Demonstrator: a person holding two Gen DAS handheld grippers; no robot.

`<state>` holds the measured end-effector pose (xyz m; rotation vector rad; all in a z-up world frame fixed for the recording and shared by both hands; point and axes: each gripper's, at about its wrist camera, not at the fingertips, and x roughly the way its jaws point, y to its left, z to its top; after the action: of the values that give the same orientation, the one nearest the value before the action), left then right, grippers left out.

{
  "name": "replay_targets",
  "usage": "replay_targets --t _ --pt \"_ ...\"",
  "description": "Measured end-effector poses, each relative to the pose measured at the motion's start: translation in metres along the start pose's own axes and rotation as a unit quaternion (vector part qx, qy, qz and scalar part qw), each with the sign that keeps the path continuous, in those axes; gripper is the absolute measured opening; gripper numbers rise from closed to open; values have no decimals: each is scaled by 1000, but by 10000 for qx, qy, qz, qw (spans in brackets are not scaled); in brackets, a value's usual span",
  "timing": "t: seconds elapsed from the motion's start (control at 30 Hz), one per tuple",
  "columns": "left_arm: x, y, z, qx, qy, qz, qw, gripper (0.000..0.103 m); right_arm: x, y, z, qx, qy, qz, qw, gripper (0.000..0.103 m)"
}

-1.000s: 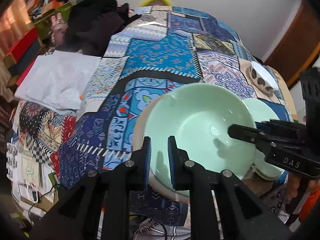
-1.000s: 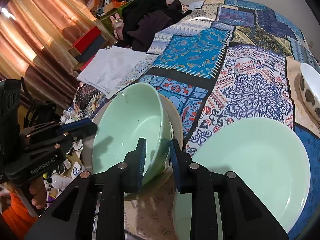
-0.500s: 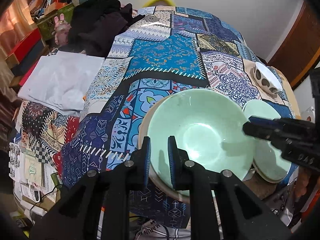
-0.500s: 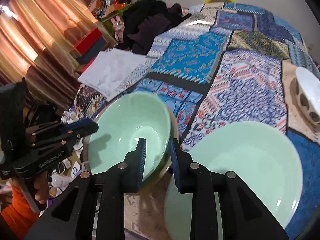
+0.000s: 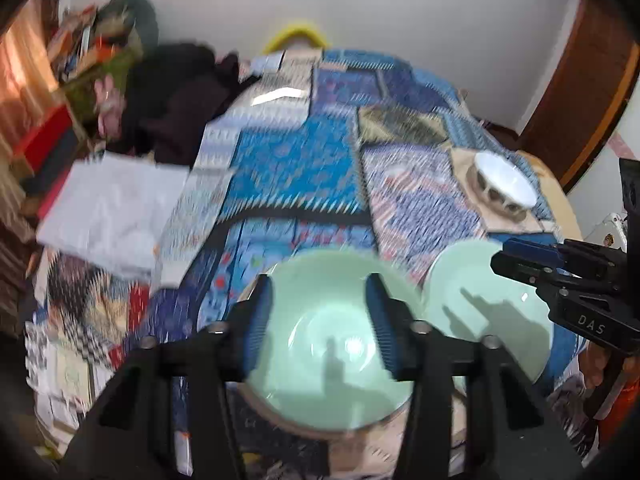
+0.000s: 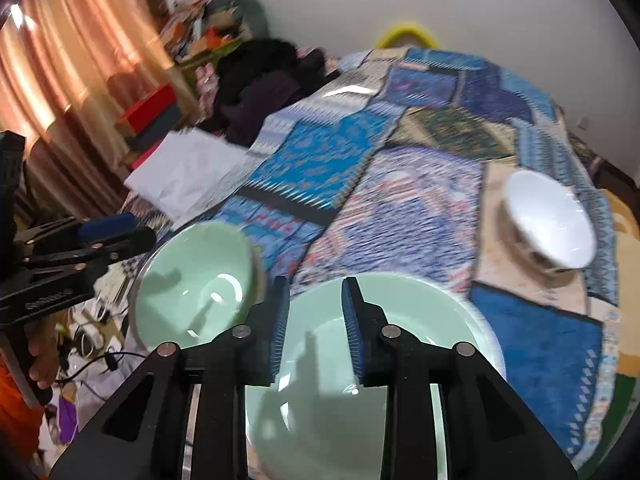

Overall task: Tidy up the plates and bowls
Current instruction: 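Open the left tool to release the green bowl inside the pink bowl, then move the left tool over to the white bowl on the quilt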

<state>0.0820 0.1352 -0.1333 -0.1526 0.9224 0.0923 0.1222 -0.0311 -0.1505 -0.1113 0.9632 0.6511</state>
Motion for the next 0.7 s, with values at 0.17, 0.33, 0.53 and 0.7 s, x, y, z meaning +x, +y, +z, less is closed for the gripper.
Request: replay_targets --t 0.17,0.33,0.53,0.7 --pt "-11 -35 28 194 -322 -103 9992 72 -33 -43 5 281 -376 -326 9984 40" --pt "-6 -76 57 426 -431 -248 9979 87 -65 -86 6 621 -789 -734 9922 58" --pt "14 -127 86 748 -370 -451 9955 89 -91 -140 4 1018 -1068 -1176 9820 62" --pt "41 -165 105 984 -252 -577 9932 90 -93 -171 4 1272 -1104 -1335 9766 62"
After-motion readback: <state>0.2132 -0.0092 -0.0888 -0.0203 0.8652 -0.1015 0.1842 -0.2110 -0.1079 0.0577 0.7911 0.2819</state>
